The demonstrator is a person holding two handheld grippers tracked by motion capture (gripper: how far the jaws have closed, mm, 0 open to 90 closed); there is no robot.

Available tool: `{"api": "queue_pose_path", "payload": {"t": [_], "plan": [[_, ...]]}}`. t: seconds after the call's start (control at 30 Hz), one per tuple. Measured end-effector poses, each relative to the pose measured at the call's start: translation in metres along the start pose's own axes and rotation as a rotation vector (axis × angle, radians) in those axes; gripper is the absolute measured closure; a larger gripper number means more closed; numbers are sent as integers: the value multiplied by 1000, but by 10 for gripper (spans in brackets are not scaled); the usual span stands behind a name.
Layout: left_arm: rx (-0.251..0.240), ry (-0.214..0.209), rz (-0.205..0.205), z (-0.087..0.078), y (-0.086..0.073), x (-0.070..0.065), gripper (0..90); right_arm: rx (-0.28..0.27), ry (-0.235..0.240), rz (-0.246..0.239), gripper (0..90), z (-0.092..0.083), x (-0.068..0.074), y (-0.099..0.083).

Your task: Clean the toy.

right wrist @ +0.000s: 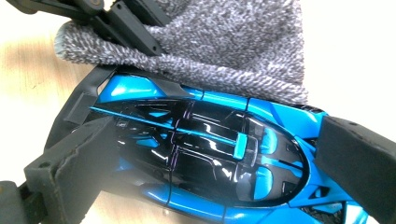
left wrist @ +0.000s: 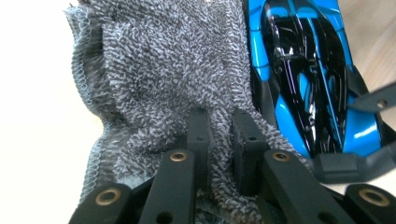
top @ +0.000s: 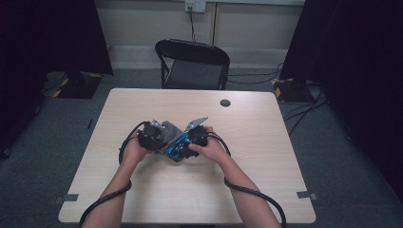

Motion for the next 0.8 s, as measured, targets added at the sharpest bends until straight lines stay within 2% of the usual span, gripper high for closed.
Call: {"api": "queue_pose_path", "payload": {"t": [0.17, 0.4, 0.8], "plan": [[1, 4, -2, -6, -9, -2, 798, 0, -2, 2, 0, 0, 1, 0], [-9, -20, 0, -14, -24, -9, 798, -1, -2, 3, 0, 0, 1, 0], [-5, -36, -7, -29, -45, -21, 798, -1, -3, 3, 0, 0, 1, 0]]}}
Point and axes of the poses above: each handheld gripper's, and its own axes: z roughly forward along the jaws, y roughly out of its top, x roughly to its left, the point moved 2 cm from there along z, roughly forward along the jaws, and after that the axes turned 10 degrees about -y, right-handed, at the moved point
